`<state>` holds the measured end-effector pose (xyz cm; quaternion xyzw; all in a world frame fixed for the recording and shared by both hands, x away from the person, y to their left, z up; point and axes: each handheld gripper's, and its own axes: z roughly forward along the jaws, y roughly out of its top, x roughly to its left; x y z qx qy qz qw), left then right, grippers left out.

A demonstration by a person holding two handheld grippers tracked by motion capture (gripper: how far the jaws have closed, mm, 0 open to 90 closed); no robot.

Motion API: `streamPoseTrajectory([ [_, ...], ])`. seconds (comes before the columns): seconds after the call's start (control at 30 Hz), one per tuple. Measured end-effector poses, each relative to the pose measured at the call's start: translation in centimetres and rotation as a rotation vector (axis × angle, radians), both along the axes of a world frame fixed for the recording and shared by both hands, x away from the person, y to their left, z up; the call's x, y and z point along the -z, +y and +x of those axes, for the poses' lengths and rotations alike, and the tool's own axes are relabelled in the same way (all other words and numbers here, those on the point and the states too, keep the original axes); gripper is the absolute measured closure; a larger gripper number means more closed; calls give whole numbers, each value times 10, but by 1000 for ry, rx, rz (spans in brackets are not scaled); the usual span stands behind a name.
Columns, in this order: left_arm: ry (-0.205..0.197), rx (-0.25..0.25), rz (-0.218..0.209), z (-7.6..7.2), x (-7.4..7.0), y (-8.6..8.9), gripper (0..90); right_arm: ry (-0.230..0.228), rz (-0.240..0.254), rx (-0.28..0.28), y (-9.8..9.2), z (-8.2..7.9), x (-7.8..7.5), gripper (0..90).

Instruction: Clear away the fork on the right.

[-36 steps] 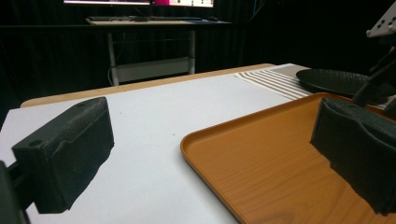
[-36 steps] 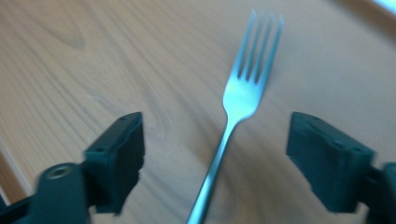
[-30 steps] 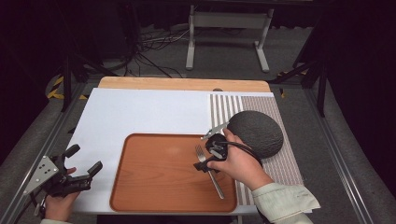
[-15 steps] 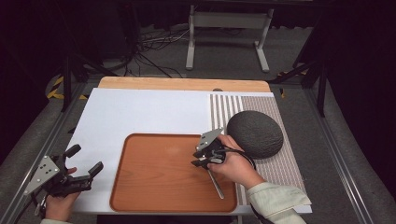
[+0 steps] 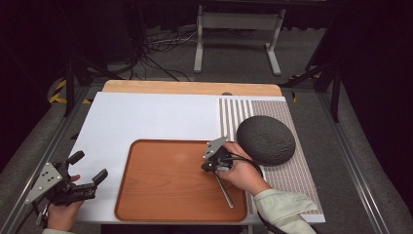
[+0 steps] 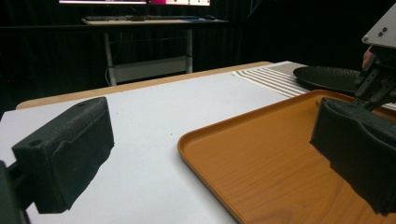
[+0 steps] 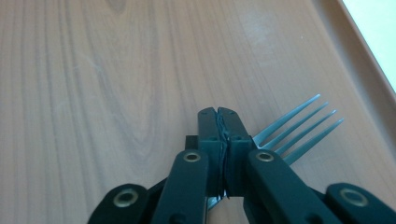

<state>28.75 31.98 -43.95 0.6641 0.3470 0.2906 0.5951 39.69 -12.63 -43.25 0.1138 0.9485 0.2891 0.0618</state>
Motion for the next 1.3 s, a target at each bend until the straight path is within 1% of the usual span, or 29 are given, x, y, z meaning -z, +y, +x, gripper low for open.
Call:
streamPoseTrajectory([
  [0.27, 0, 0, 0, 0, 0, 0, 1, 5, -29, 1, 0, 1, 3, 900],
  [0.43, 0, 1, 0, 0, 0, 0, 1, 4, -31, 8, 0, 2, 4, 900],
  [0.47, 0, 0, 0, 0, 0, 0, 2, 0, -34, 22, -1, 3, 4, 900],
  [0.53, -1, 0, 0, 0, 0, 0, 1, -4, -37, 23, -2, 4, 4, 900],
  [0.57, 0, -1, 0, 0, 0, 0, 2, -3, -43, 37, -4, 4, 3, 900],
  [0.6, 0, -1, 0, 0, 0, 0, 1, -3, -43, 37, -4, 4, 3, 900],
  [0.8, 0, 0, 0, 0, 0, 0, 2, -11, -46, 65, -13, 9, 3, 900],
  [0.9, 1, -1, 0, 0, 0, 0, 1, -12, -45, 90, -19, 11, 2, 900],
  [1.17, 3, -2, 0, 0, 1, 0, 2, -3, -33, 124, -32, 15, 2, 900],
  [1.3, 3, -3, 2, 0, 1, 0, 1, -8, -34, 139, -37, 16, 2, 900],
])
